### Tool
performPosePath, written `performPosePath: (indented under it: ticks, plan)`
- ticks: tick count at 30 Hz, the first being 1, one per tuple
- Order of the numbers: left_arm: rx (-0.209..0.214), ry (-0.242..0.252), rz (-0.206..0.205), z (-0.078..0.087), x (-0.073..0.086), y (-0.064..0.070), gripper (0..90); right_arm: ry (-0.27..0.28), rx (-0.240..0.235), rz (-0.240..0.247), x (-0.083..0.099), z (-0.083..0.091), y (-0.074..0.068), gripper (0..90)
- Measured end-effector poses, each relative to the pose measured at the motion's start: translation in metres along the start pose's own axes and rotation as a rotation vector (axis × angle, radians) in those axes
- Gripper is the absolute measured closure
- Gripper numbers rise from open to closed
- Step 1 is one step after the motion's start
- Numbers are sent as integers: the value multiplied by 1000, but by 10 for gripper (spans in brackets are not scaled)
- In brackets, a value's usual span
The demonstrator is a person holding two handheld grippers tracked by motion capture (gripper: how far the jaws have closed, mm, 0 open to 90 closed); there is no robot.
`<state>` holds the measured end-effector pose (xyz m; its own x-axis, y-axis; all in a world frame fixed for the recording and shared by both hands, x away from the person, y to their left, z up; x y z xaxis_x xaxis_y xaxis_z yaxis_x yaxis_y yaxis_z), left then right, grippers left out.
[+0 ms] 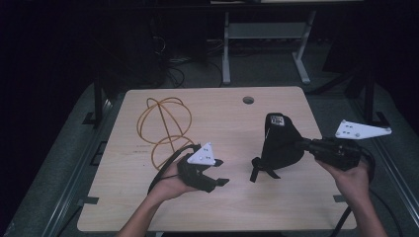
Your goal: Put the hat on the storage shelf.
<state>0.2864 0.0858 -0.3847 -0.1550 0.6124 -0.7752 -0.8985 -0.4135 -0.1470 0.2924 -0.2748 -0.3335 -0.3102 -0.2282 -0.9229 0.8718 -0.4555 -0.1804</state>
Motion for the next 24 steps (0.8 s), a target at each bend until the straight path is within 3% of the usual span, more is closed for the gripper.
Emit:
performPosePath:
  ticks: [2, 10, 24]
  plan:
    - [1, -1, 11, 0, 7, 1, 398, 1, -3, 9, -5, -1, 2, 866]
    - [-13, -16, -13, -2, 23, 4, 384, -6, -30, 11, -23, -8, 2, 866]
    - [-15, -35, -23, -5, 33, 12, 369, -27, -86, 63, -66, -39, -6, 866]
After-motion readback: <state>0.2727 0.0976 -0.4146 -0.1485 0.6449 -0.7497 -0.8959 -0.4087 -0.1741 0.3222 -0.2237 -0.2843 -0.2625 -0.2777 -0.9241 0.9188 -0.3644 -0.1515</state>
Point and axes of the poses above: each handheld gripper's, and its own axes: z roughly backward along the jaws, x roughly out of its underside, y roughly to its right, the point moved 2 cm from there along -z, roughly forward along the jaws, and after that the axes turned 12 degrees about -x, right-handed, at the moved point
